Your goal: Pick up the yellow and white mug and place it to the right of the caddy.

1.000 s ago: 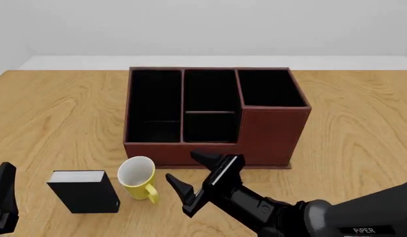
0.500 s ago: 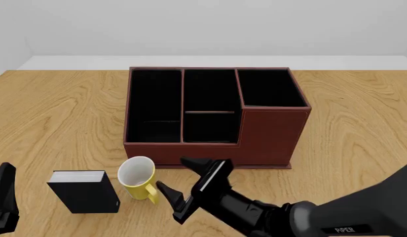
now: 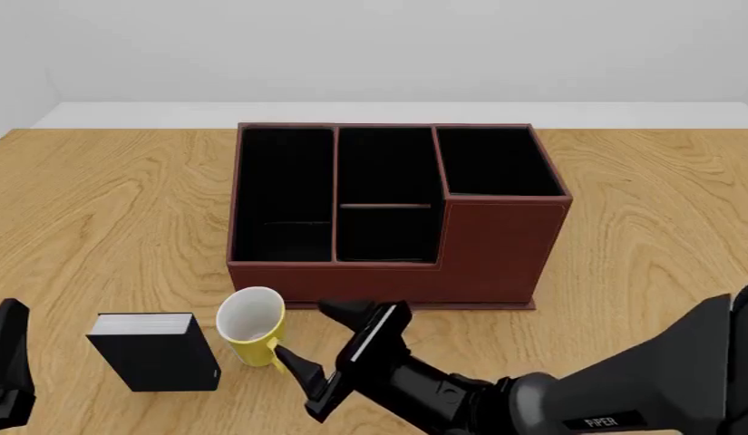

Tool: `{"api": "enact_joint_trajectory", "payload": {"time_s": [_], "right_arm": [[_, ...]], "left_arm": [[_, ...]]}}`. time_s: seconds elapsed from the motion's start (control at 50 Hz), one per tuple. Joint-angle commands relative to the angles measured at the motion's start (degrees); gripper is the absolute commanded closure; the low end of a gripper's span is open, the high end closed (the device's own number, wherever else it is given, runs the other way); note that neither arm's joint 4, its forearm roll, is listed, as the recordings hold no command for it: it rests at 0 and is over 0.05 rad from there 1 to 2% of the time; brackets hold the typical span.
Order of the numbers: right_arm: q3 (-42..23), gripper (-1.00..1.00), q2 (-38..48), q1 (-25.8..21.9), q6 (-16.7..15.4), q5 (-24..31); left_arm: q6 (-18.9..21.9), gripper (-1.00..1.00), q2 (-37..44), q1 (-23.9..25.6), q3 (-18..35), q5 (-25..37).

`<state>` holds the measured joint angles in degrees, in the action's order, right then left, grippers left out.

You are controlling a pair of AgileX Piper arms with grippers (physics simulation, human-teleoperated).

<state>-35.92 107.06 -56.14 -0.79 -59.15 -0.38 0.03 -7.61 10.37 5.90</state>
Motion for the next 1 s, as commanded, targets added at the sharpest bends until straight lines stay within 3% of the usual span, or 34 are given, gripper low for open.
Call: {"api": "enact_joint_trajectory", "payload": {"time_s": [0.02,1.0], "right_arm": [[-0.84,-1.00,2.49,-0.40,0.29,-0.55],[-5.18,-1.00,9.64,-0.50,1.58,0.02]], "left_arm": [[0.08,-1.00,0.00,0.01,-0.34,-0.14],[0.08,-1.00,0.18,-0.03,-1.54,-1.08]]}}
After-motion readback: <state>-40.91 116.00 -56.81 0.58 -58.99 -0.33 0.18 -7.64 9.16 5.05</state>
